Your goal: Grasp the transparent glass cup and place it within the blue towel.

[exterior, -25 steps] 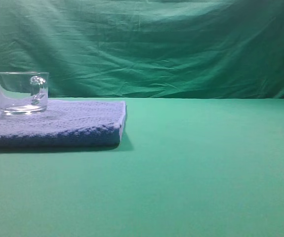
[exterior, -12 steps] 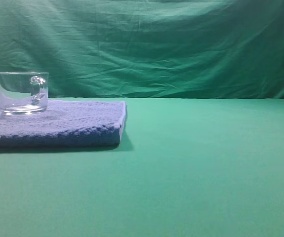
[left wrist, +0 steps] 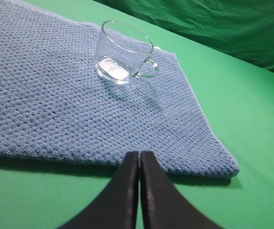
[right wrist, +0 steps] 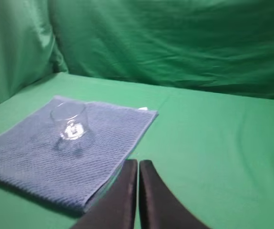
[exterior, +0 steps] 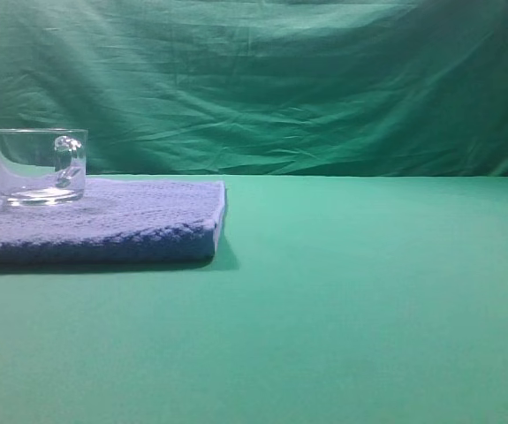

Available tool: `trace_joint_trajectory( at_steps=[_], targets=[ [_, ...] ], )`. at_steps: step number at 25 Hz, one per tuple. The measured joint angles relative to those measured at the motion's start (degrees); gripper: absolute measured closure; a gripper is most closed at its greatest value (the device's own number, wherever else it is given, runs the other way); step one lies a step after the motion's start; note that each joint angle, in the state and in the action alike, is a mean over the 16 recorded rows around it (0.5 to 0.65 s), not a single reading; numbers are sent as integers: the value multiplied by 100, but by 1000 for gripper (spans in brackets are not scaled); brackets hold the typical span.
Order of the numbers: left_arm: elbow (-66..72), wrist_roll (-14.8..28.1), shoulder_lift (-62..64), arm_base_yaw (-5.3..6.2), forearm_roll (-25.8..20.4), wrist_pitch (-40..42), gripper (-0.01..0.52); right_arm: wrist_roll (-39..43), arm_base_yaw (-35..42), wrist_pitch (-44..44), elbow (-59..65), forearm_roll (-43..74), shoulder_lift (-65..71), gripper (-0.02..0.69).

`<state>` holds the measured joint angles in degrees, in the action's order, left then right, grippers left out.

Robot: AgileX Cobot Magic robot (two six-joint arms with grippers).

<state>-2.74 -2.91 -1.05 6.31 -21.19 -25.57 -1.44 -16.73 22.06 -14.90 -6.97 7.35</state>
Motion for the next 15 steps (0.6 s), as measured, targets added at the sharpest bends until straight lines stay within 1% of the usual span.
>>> trace_joint_trajectory(
  at_steps=[7,15],
  targets=[
    [0,0,0,0,0,0,514,3,819,-280,1050,125,-647,665],
    [0,0,0,0,0,0,514,-66,1231,-214,1606,342,-782,665]
  ],
)
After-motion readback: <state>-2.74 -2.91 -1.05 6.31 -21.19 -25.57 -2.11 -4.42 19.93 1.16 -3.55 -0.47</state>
